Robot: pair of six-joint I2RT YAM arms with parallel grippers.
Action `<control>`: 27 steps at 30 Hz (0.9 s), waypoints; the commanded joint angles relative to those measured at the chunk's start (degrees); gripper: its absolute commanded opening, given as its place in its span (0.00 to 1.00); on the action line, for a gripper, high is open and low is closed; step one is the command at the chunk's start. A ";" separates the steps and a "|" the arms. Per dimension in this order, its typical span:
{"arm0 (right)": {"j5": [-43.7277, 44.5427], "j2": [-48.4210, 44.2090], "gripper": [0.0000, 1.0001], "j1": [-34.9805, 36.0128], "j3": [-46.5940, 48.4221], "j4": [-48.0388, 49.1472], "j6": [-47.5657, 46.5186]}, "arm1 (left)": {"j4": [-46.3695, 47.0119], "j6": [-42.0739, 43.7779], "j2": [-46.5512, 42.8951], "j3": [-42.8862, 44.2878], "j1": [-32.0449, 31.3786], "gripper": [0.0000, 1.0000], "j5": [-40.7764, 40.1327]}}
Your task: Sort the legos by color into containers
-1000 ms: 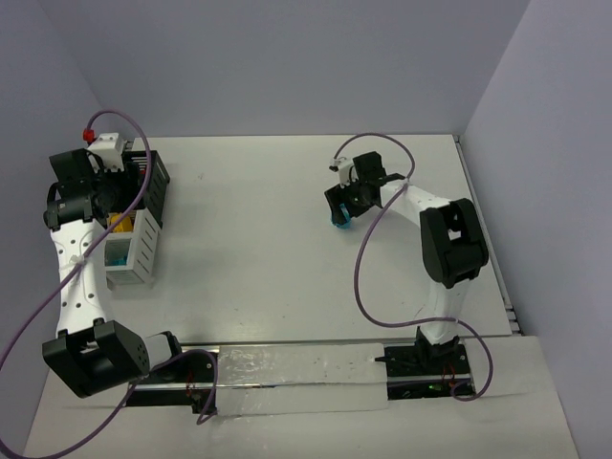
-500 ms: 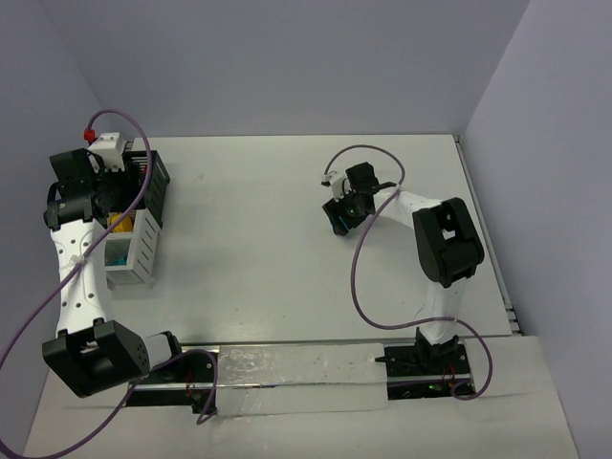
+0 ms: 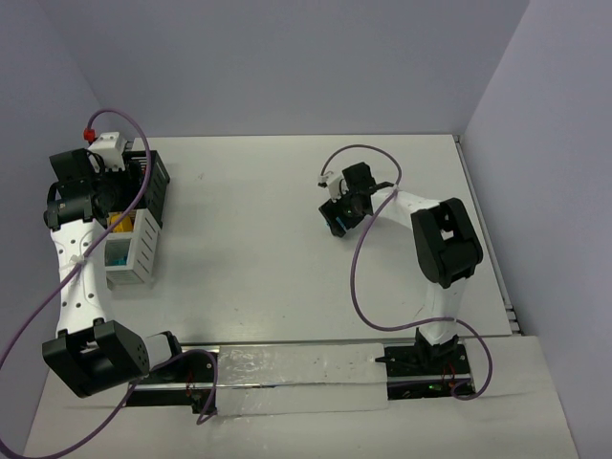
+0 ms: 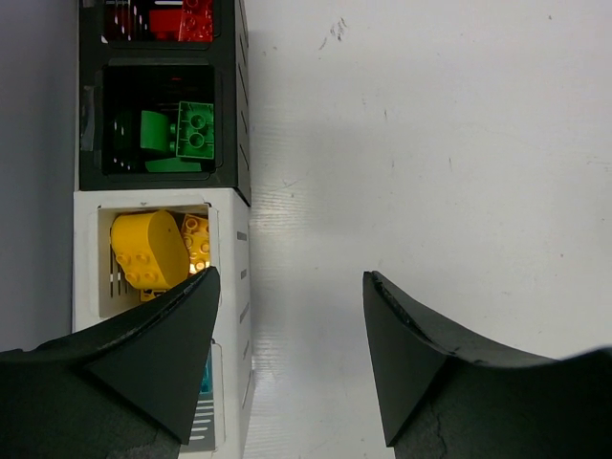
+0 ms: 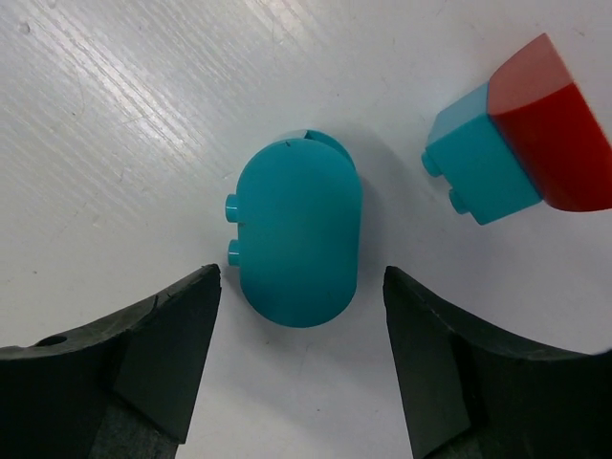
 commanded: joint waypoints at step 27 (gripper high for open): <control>0.10 1.56 0.31 1.82 6.06 -4.06 0.72 | 2.06 -2.03 -0.28 0.40 -0.45 0.72 5.05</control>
